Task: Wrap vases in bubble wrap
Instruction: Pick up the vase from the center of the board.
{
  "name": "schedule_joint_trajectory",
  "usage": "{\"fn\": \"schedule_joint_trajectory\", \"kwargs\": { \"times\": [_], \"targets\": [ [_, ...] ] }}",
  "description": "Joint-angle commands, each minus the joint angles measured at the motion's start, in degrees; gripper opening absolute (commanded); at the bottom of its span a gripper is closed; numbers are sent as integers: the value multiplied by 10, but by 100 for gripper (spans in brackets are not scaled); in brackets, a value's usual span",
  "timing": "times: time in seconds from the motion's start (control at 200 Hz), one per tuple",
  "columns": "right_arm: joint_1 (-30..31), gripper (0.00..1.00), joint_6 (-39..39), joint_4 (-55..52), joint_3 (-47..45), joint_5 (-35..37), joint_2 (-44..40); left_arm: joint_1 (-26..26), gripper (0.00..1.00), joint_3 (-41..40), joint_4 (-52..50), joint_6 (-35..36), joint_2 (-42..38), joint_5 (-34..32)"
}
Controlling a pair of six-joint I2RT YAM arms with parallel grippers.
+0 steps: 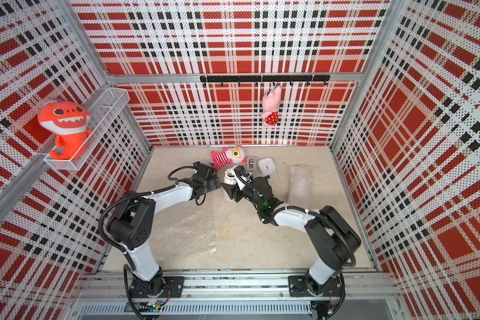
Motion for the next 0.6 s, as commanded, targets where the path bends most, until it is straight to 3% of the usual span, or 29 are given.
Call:
{"fn": "schedule_joint_trajectory", "kwargs": {
  "times": [0.0, 0.301, 0.476, 0.596],
  "targets": [
    [-9, 27, 15, -21, -10, -6, -51, -8, 95, 43, -46, 15, 45, -56],
    [-18, 25, 11, -80, -33, -10, -116, -11, 80, 126, -77, 8, 135, -108],
    [-19, 24, 12, -93, -33, -14, -124, -12, 59, 136, -81, 7, 159, -120],
    [-20, 23, 12, -96, -38, -8, -130, -21, 39, 125, -80, 3, 156, -128]
  ]
}}
